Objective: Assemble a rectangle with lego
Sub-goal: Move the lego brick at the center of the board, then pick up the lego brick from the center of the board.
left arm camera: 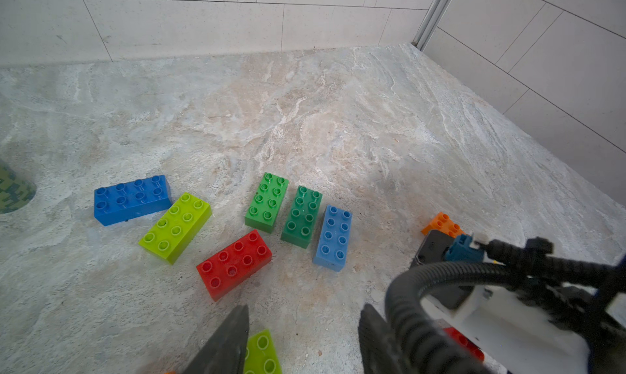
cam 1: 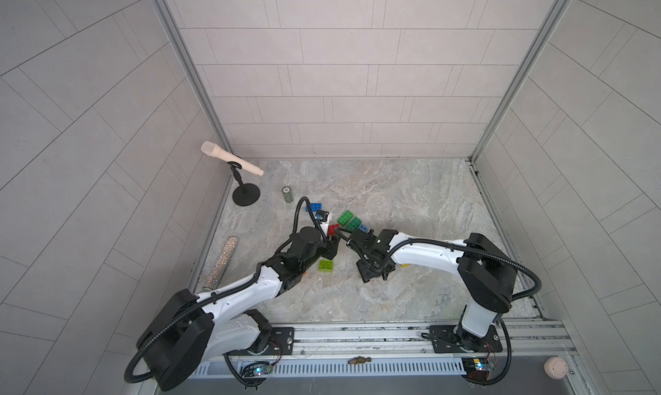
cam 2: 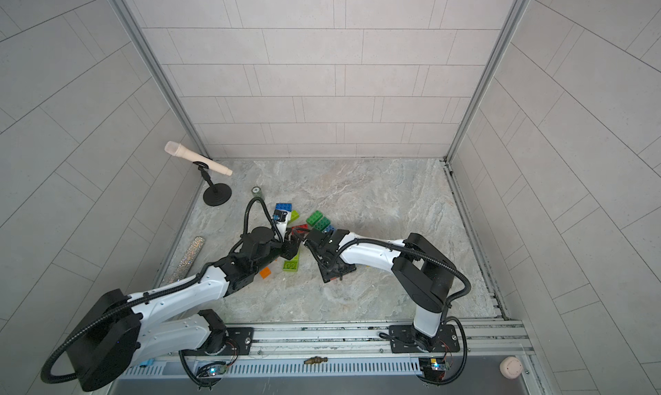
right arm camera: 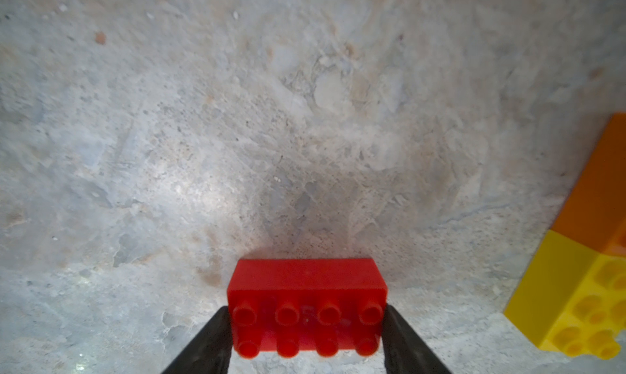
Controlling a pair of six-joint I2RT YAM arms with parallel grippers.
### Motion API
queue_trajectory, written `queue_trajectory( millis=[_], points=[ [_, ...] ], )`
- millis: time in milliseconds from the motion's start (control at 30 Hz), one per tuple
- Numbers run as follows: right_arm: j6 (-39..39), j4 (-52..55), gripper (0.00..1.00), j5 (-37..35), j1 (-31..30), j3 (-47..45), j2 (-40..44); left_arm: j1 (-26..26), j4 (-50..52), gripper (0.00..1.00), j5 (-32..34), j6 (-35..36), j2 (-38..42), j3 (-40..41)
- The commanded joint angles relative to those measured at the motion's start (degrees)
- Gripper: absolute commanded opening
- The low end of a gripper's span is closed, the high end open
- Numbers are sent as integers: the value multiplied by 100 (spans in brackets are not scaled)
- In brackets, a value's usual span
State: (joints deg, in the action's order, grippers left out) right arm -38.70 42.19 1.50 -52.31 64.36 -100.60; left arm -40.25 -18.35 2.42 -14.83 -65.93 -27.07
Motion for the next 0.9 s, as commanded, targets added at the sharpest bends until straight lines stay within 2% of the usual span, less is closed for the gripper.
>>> queue_trajectory(
  millis=[0,400,867],
  points=[
    [79,152,70,-97,37,121,-39,29,-142,57,-39,-46,-24,20],
    [213,80,73,-98,125,204,-105,35,-169,57,-96,-46,-123,-35],
    [302,31,68,-75,171,175,-276,28,-138,57,-79,-54,-130,-35]
  ],
)
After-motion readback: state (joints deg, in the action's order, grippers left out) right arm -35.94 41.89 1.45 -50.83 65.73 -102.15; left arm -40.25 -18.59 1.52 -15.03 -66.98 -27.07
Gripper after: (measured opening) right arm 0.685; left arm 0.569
